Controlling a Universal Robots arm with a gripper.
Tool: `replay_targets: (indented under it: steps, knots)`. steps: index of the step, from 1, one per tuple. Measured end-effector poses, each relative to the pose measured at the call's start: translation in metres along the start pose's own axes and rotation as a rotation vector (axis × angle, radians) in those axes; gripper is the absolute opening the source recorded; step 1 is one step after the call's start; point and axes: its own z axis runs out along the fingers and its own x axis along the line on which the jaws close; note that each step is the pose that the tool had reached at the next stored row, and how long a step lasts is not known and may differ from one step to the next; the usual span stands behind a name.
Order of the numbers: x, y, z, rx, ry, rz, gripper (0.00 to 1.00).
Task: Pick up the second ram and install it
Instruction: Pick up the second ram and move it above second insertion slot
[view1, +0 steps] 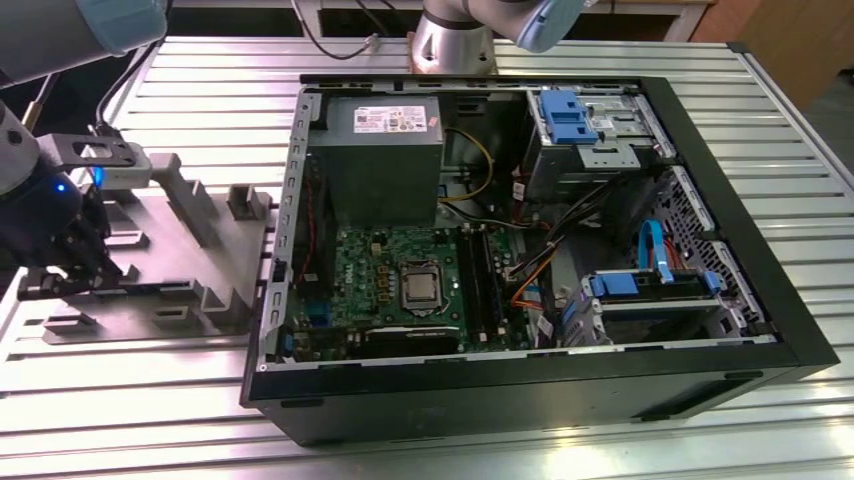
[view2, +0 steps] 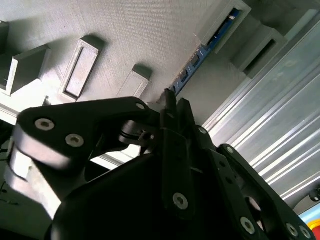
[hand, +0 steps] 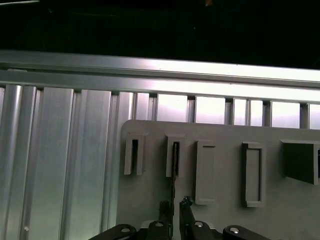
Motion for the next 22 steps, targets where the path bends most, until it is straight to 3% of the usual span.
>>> replay_targets:
  steps: [3, 12, 22]
  knots:
    - [0.0, 0.0, 0.0, 0.0, 0.0, 0.0, 0.3]
    - [0.0003, 0.0001, 0.0139, 0.0008, 0.0005, -0.01, 0.3]
    - [0.0003, 0.0002, 0.0144, 0.0009, 0.0027, -0.011, 0.28]
